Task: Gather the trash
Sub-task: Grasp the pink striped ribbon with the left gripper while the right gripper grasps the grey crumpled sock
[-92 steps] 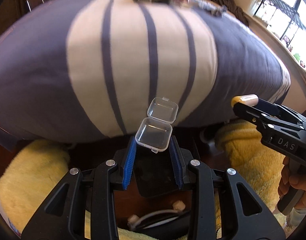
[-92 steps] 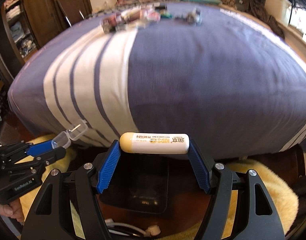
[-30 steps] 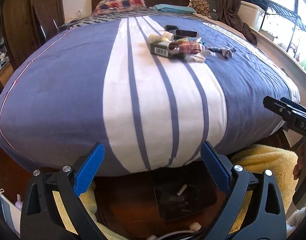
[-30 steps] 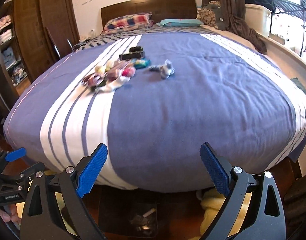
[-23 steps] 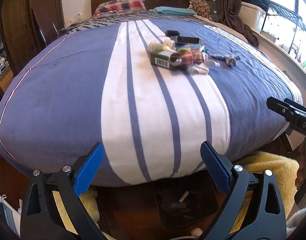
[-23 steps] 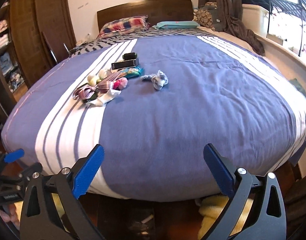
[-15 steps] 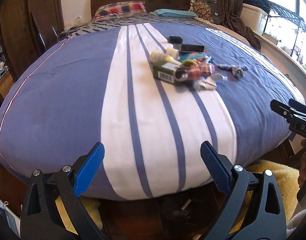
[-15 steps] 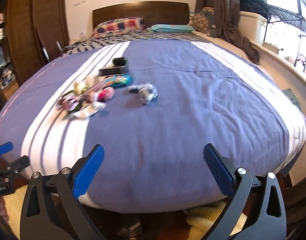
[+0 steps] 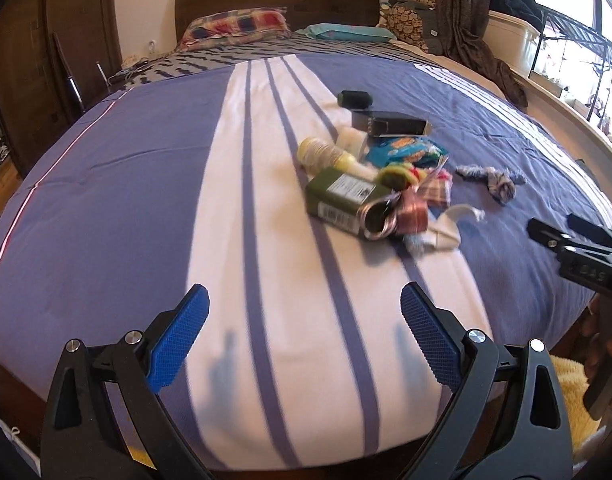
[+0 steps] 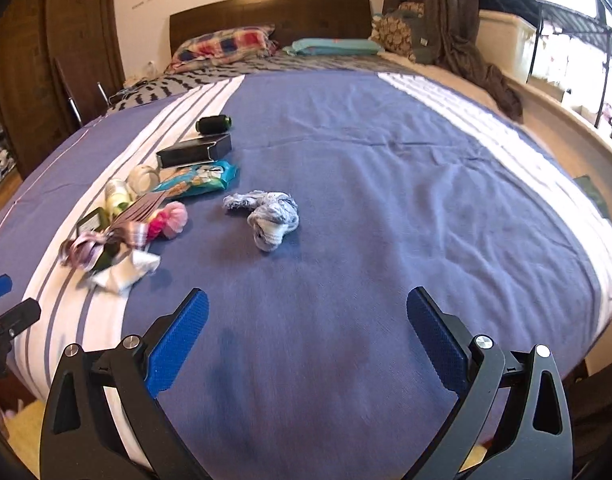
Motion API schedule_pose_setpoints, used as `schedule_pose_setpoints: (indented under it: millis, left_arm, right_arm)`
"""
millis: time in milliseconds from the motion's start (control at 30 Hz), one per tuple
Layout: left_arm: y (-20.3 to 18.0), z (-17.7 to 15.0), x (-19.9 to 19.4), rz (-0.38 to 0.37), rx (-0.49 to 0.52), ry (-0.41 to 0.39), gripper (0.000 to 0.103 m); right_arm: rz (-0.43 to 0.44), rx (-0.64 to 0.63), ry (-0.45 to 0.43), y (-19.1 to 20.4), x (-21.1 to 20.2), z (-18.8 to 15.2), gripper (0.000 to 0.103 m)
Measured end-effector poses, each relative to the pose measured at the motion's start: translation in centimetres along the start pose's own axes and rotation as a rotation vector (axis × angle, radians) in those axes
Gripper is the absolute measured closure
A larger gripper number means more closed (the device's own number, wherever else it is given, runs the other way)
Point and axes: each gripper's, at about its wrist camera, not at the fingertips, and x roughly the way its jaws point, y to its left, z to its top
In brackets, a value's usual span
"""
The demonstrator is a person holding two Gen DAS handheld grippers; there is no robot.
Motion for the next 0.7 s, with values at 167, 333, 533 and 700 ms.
schedule_pose_setpoints:
  millis: [167, 333, 533, 700]
  left_arm:
    - [-1.1, 1.6, 0.6, -0.045, 0.008, -0.017, 0.013]
    - [-2.1, 2.9, 1.7, -0.088, 0.013, -0.009, 0.034]
    - [-3.6, 3.7, 3.2, -0.132, 0.03, 0.015, 0.055]
    - [-3.7, 3.9, 3.7, -0.143, 0.025, 0.024, 0.081]
  right_arm:
    - [-0.003, -0.011, -0.027, 0.4, 1.2, 1.6, 0.006]
    - [0.01, -0.046, -0.039, 1.4, 2.0, 3.2, 0.024]
    - [0.053, -0.04, 0.002, 1.7, 3.7, 4.0, 0.05]
    - [0.09, -0.027, 0.014, 1.9, 3.8, 4.0, 0.072]
